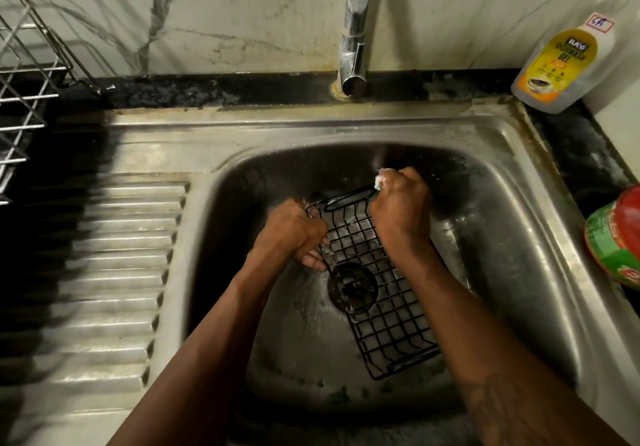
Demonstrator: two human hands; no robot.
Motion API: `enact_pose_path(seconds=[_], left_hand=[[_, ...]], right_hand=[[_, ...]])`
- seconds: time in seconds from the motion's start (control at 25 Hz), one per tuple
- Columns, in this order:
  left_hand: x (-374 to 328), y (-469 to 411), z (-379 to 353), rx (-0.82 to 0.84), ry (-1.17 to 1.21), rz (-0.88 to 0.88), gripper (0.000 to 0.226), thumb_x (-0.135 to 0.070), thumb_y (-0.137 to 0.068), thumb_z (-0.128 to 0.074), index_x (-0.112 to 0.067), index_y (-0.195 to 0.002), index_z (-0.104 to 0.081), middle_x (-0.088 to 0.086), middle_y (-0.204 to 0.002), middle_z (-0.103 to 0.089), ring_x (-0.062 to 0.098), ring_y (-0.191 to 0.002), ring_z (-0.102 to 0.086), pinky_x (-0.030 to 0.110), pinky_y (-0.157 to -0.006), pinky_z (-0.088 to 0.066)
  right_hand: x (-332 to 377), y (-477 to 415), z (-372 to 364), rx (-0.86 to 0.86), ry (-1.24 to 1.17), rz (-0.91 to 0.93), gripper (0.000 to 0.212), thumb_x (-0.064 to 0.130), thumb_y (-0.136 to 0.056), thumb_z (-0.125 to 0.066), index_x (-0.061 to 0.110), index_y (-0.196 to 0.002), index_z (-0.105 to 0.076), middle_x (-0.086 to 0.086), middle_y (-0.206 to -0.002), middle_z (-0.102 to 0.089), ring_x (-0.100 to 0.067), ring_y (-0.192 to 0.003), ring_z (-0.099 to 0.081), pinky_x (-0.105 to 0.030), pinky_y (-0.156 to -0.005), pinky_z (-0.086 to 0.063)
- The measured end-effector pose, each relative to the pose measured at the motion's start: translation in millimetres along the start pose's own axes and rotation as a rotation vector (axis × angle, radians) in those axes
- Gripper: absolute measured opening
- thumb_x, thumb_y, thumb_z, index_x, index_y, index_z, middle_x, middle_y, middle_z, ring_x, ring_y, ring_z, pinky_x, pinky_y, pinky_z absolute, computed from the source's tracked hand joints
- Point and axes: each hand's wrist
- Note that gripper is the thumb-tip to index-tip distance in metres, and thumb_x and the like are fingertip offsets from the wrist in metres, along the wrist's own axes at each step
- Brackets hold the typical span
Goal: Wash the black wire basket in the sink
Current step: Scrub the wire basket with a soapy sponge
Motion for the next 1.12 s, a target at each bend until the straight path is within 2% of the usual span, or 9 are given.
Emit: enact_pose_path(seconds=[0.08,0.16,0.32,0.44,0.52,0.68,0.8,0.96,1.12], left_hand=[[-4,0,-4,0.015,0.0,0.049,0.018,0.001,-0.1,-0.054,-0.007,-0.083,-0.054,0.016,-0.085,-0.075,0.028,-0.089,-0.076,0.046,-0.092,-0.061],[-8,-2,-8,-0.049,-0.081,-0.047,0.011,0.0,-0.098,-0.056,-0.007,-0.091,-0.051,0.018,-0.086,-0.072,0.031,-0.079,-0.078,0.045,-0.073,-0.065],[1,-1,-4,-0.104,-0.085,-0.204,0.023,-0.008,-0.098,-0.058,-0.013,-0.12,-0.055,0.017,-0.096,-0.068,0.033,-0.079,-0.077,0.047,-0.064,-0.065],[-6,-4,-4,-0.077,-0.023,-0.077,0.016,-0.003,-0.094,-0.064,-0.005,-0.109,-0.058,0.017,-0.079,-0.077,0.039,-0.073,-0.077,0.052,-0.073,-0.064],[-10,-5,-4,-0.061,0.004,0.004,0.023,0.003,-0.093,-0.064,-0.018,-0.094,-0.056,0.013,-0.067,-0.076,0.041,-0.068,-0.076,0.055,-0.076,-0.063],[-8,-13,-3,-0.076,-0.022,0.017,0.024,0.005,-0.093,-0.062,-0.017,-0.089,-0.057,0.013,-0.07,-0.077,0.041,-0.068,-0.076,0.054,-0.076,-0.063],[-4,-17,-2,-0.067,-0.055,-0.026,0.017,0.003,-0.092,-0.063,-0.013,-0.092,-0.056,0.016,-0.077,-0.078,0.039,-0.072,-0.077,0.052,-0.076,-0.064],[-6,-14,-3,-0.021,0.004,0.025,0.029,0.005,-0.092,-0.062,-0.022,-0.097,-0.053,0.012,-0.071,-0.077,0.043,-0.072,-0.076,0.056,-0.081,-0.062],[-3,-14,-5,-0.051,-0.023,-0.033,0.021,0.0,-0.091,-0.063,-0.015,-0.103,-0.055,0.02,-0.081,-0.077,0.039,-0.073,-0.077,0.051,-0.073,-0.064]], right_hand=[[8,6,-5,-0.028,-0.12,0.001,0.024,0.004,-0.095,-0.061,0.009,-0.115,-0.071,-0.011,-0.106,-0.065,-0.018,-0.085,-0.065,-0.025,-0.069,-0.057],[19,19,-18,-0.022,-0.289,0.142,0.019,0.003,-0.093,-0.063,0.008,-0.106,-0.075,-0.01,-0.099,-0.07,-0.017,-0.083,-0.067,-0.024,-0.073,-0.058],[30,40,-33,-0.029,-0.492,0.242,0.006,0.002,-0.091,-0.067,0.005,-0.089,-0.072,-0.005,-0.088,-0.068,-0.011,-0.078,-0.061,-0.012,-0.073,-0.045],[21,39,-41,-0.078,-0.478,0.227,0.011,-0.004,-0.092,-0.062,0.003,-0.091,-0.07,-0.01,-0.092,-0.065,-0.013,-0.082,-0.059,-0.005,-0.079,-0.039],[13,38,-46,-0.079,-0.436,0.269,0.015,-0.007,-0.092,-0.06,0.003,-0.094,-0.071,-0.011,-0.096,-0.063,-0.012,-0.082,-0.057,-0.001,-0.081,-0.034],[-2,34,-47,-0.157,-0.419,0.048,0.016,-0.003,-0.09,-0.061,0.006,-0.096,-0.073,-0.008,-0.094,-0.064,-0.006,-0.078,-0.051,-0.002,-0.069,-0.037],[-10,26,-49,-0.188,-0.445,-0.027,0.017,0.002,-0.092,-0.062,0.005,-0.1,-0.077,0.0,-0.093,-0.067,-0.001,-0.079,-0.055,0.0,-0.072,-0.04],[-4,26,-46,0.084,-0.377,-0.105,0.019,0.004,-0.098,-0.052,0.012,-0.092,-0.068,0.0,-0.092,-0.052,-0.007,-0.068,-0.052,-0.006,-0.053,-0.034],[18,26,-43,0.32,-0.045,0.073,0.011,0.006,-0.091,-0.058,0.012,-0.091,-0.068,-0.004,-0.098,-0.051,-0.014,-0.079,-0.05,-0.023,-0.062,-0.042]])
Point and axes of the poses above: each hand's wrist, its own y-axis away from the middle knuckle, its own z-axis out of the back of the hand, x = y × z
